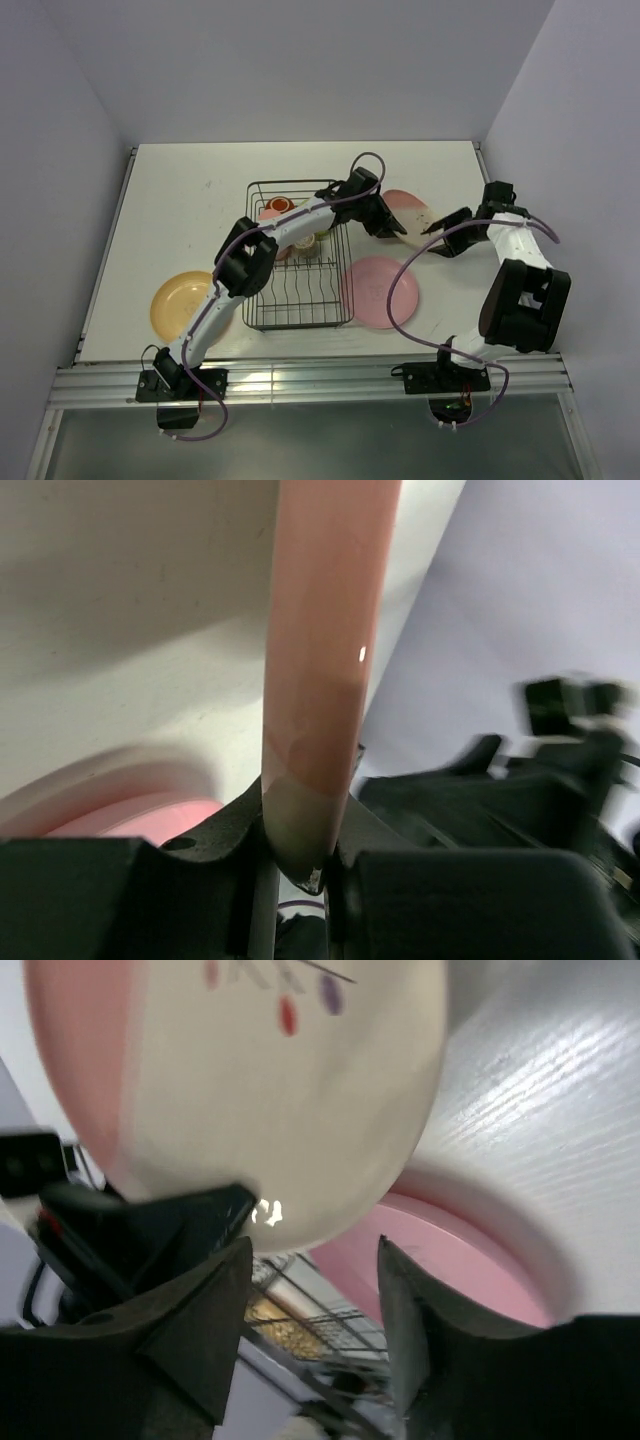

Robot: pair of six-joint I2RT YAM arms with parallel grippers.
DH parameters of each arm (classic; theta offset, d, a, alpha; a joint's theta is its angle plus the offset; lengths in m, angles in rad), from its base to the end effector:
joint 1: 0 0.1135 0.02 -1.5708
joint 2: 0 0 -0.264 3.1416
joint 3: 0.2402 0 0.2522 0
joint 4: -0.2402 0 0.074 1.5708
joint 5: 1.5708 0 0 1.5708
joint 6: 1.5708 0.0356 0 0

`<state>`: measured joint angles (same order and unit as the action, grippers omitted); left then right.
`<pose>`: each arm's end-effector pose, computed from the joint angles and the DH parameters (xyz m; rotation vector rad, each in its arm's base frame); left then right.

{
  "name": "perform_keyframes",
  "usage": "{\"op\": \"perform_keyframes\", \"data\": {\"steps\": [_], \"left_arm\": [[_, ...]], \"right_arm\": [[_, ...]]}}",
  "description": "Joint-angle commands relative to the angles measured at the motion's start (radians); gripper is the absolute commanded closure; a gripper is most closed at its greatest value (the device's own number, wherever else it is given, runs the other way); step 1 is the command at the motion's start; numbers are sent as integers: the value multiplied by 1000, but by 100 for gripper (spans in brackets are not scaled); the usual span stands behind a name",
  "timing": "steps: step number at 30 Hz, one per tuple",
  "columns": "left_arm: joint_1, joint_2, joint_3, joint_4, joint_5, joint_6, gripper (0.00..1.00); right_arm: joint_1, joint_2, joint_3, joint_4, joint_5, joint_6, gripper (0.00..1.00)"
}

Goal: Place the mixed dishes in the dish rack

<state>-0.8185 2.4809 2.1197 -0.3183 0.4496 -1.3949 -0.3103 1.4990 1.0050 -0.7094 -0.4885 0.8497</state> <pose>0.3723 -0.4204 0.1784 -0.4934 2.7210 -1.4557 0.2746 -0.0705 0.2151 1.4300 2.4199 0.8135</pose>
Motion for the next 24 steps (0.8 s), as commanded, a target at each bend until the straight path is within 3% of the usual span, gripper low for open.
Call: {"op": "perform_keyframes", "data": {"steps": [1,4,13,19,24], "left_arm": [[12,-19,118,-96,-6,151,100],[13,-51,128,-143,-11,241,100],[2,-249,135,-343,-139,497,100],[-16,-391,134,-424,-213,611,100],[-50,-505,138,-453,-268,668,100]], "right_arm": [[22,-147,90,-82,63,-202,38],[80,-242,89,-111,100,-235,30],[250,-537,-17,-197,192,-253,31],[306,-618,-132,-131,90,-248,31],[365,-629,-99,-108,87,-253,31]]}}
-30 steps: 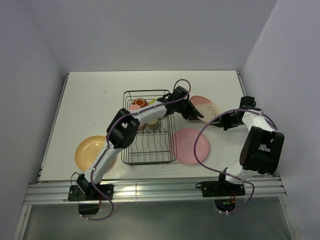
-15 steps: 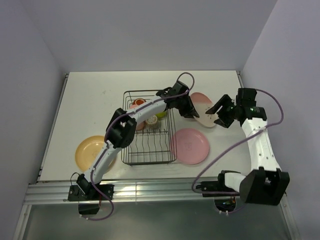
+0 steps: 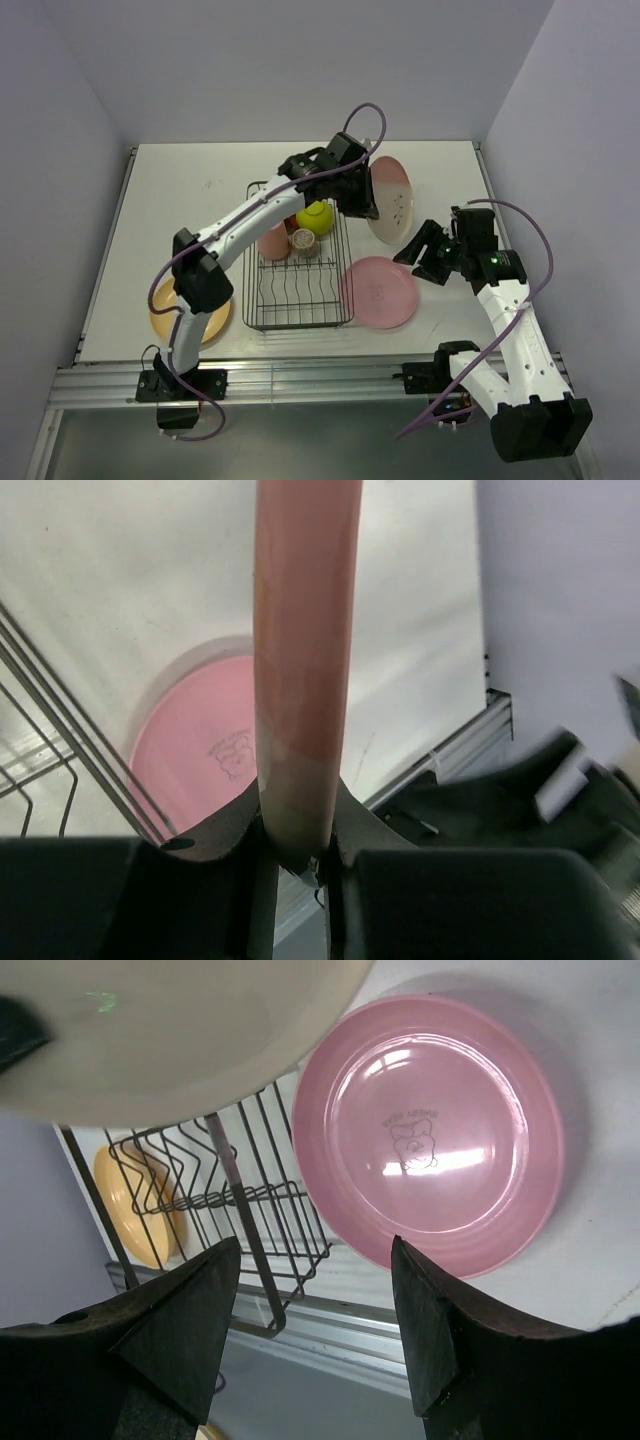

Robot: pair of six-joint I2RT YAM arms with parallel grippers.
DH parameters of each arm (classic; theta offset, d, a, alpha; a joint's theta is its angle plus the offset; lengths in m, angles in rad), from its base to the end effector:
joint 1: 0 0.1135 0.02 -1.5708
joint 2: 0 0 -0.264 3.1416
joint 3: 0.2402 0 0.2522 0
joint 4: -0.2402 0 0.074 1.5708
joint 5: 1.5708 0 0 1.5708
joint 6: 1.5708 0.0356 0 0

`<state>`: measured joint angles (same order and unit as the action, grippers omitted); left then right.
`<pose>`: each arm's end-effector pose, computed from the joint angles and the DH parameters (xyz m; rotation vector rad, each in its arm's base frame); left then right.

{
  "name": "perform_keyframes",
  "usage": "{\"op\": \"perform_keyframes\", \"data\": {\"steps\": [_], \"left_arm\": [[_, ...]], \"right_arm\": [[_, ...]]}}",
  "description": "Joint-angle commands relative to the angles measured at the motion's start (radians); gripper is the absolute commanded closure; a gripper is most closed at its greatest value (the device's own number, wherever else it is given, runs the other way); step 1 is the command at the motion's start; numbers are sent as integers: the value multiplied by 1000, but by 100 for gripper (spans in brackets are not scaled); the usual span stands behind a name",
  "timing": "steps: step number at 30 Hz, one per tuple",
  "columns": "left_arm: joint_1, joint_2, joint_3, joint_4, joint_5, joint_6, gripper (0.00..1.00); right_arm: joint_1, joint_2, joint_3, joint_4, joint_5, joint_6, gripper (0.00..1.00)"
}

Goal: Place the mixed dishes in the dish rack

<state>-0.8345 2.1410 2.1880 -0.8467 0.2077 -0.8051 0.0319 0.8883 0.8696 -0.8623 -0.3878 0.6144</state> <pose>0.3171 -0.3608 0.3291 0.1480 2.5952 -0.9553 0.1671 0.0188 0.2913 0.5501 2.4505 0.7523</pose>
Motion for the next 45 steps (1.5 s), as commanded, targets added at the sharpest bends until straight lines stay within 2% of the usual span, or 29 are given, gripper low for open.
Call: {"op": "perform_keyframes", "data": {"steps": [1,5,6,7,8,12,16,18,23,28,45], "left_arm": [[-41,-180,84,64,-37,80,100],[-87,-268,102,-73,-164,90,100],[-106,-335,78,-100,-230,90,100],[-123,-427,-7,-129,-319,83,100],[-132,-428,-58,-138,-320,73,100],[-166,-729,-360,-198,-561,-18,100],[-178,-851,-433,-429,-700,-187,100],[-183,-900,-454,-511,-735,-216,100],[-183,-967,-490,-525,-754,-243,100],[-183,-1000,-596,-526,-728,-292,100],[-150,-1158,-797,-528,-719,-269,100]], "right_arm": [[29,-18,43,43,-2,-22,31],[51,-22,57,39,0,-18,31],[57,-23,58,34,0,-19,31],[62,-25,58,34,3,-22,31],[66,-28,57,34,6,-24,30],[72,-38,8,57,-17,-12,30],[74,-43,-27,86,-63,7,30],[74,-49,-37,89,-57,7,30],[74,-68,-64,95,-52,21,30],[74,-84,-67,85,-43,28,30],[74,-81,-83,62,-23,4,30]]}}
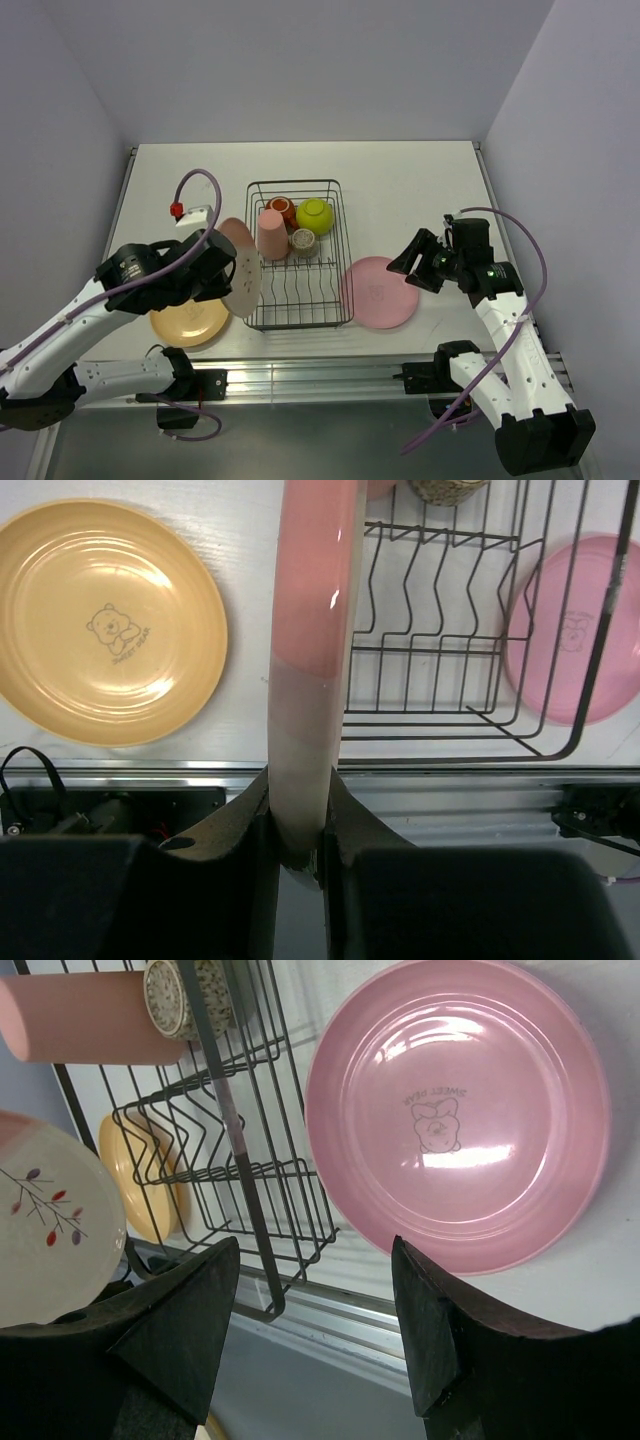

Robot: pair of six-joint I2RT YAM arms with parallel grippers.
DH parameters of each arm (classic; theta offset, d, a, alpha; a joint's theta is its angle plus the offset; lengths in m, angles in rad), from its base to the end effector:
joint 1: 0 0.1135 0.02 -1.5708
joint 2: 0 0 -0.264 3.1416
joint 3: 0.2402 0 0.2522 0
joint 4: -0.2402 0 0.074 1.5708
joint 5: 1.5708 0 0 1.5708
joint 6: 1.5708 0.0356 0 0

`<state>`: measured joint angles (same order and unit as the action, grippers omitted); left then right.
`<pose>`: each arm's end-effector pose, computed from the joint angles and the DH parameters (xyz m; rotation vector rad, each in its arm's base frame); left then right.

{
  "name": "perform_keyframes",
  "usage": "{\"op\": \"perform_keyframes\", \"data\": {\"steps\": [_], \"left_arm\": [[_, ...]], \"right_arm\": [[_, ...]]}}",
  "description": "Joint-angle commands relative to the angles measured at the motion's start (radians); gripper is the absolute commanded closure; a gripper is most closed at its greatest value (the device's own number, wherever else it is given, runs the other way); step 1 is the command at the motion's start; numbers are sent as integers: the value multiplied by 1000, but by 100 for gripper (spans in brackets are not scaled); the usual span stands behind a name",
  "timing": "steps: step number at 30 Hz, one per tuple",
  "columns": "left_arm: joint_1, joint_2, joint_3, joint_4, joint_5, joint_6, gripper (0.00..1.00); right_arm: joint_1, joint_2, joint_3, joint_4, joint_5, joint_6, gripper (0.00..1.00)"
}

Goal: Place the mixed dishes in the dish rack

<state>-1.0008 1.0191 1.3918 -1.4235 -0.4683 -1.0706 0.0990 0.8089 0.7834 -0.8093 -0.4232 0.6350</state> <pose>0.0893 -0.1096 0.3916 -0.2428 2.4632 -0.2648 0.1534 0.0299 0.2793 0.4575 2.4395 0.8382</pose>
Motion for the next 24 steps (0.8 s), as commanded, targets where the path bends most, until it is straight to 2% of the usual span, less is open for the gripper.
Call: {"op": "perform_keyframes", "data": {"steps": [1,10,24], "left_arm": [[34,-40,-4,49,-43,4,100],[181,-45,-16,51,-33,150,100],[183,-14,-65,77,-16,162,100]], "right_arm": [[7,-1,4,7,12,-15,30],[5,1,-4,1,20,-23,30],[5,18,-38,33,1,-8,30]]}}
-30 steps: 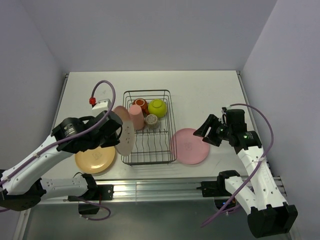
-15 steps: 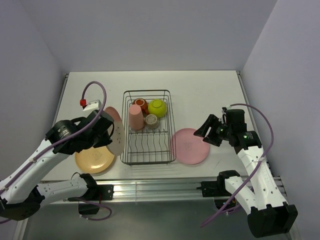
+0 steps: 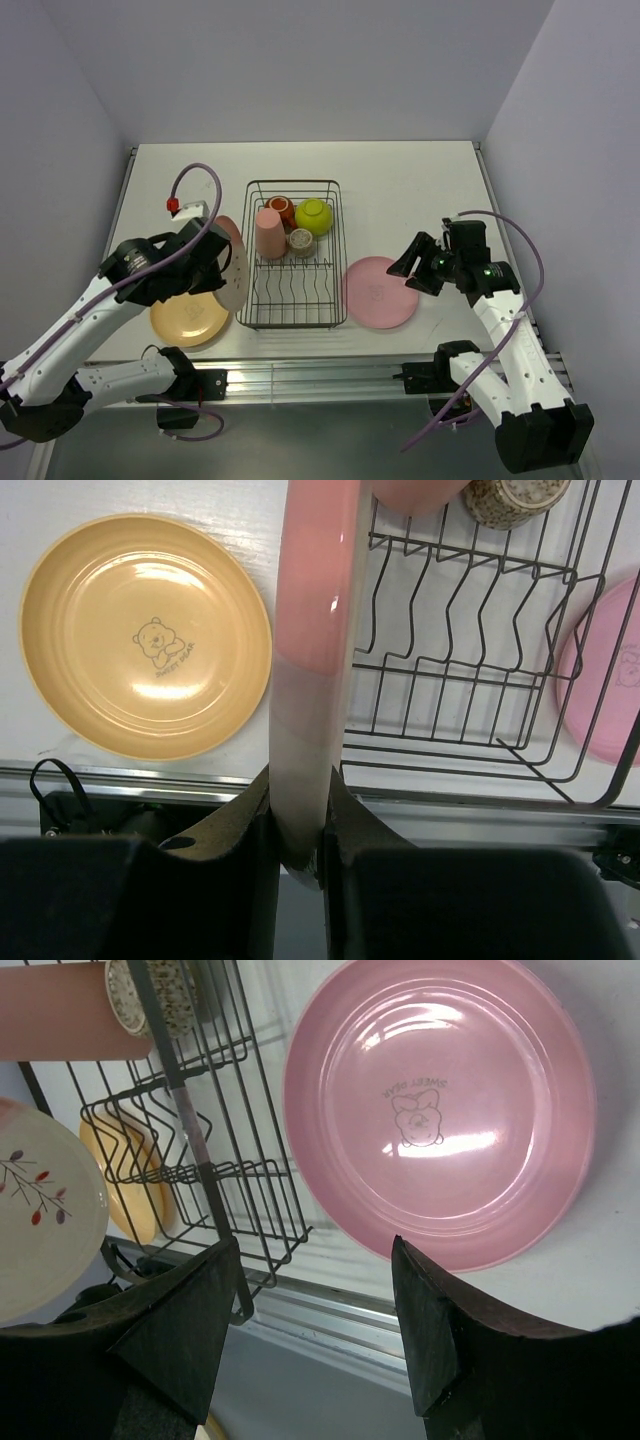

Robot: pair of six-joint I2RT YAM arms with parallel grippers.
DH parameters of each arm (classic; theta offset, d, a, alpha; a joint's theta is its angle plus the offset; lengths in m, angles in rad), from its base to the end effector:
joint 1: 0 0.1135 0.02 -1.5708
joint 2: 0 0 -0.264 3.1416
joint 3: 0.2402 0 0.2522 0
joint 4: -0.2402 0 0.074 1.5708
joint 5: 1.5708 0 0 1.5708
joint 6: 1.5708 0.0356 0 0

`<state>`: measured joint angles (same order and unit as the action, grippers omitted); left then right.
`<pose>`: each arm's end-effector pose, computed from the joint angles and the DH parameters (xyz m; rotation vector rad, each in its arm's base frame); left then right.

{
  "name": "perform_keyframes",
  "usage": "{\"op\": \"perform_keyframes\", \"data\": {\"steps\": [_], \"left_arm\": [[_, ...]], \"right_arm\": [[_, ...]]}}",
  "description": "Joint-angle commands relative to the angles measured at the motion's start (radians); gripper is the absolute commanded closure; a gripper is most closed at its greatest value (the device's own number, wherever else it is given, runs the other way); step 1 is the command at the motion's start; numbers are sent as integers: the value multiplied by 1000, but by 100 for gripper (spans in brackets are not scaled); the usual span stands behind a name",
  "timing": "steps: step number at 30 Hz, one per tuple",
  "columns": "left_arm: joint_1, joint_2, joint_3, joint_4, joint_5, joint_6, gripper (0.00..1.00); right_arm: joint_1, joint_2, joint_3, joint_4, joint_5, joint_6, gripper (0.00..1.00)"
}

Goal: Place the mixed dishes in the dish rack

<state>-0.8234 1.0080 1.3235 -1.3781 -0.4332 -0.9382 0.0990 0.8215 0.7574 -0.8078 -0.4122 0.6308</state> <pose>0.1096 -0.0963 0.3770 -0.2847 2.4763 -0.1499 0.1549 0.0297 0.2694 0.4753 2.4732 0.8170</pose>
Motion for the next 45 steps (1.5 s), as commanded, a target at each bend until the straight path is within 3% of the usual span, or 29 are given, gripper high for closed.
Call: {"op": "perform_keyframes", "data": {"steps": [1,12,28,30,31,32,34,38,45], "left_arm": [[6,0,-3,37,-53,33,100],[-20,89,-23,70,-70,49,100],[-109,239,-32,62,-108,-76,100],[-111,248,-30,56,-114,-85,93],[-111,251,-30,54,-118,-93,86],[-111,254,-30,51,-119,-99,73],[-111,256,-33,47,-125,-106,65],[-111,274,-44,42,-121,-113,28],[-111,271,-46,50,-113,-131,11]], "right_arm": [[5,5,-15,35,-11,-2,30],[5,-7,-29,36,-8,-5,30],[5,10,-38,42,-16,-20,30],[5,10,-38,41,-16,-23,30],[5,10,-40,42,-14,-23,30],[5,11,-41,41,-13,-25,30],[5,13,-44,38,-10,-26,30],[5,39,-58,30,1,-40,30],[7,128,-44,-53,113,-118,29]]}}
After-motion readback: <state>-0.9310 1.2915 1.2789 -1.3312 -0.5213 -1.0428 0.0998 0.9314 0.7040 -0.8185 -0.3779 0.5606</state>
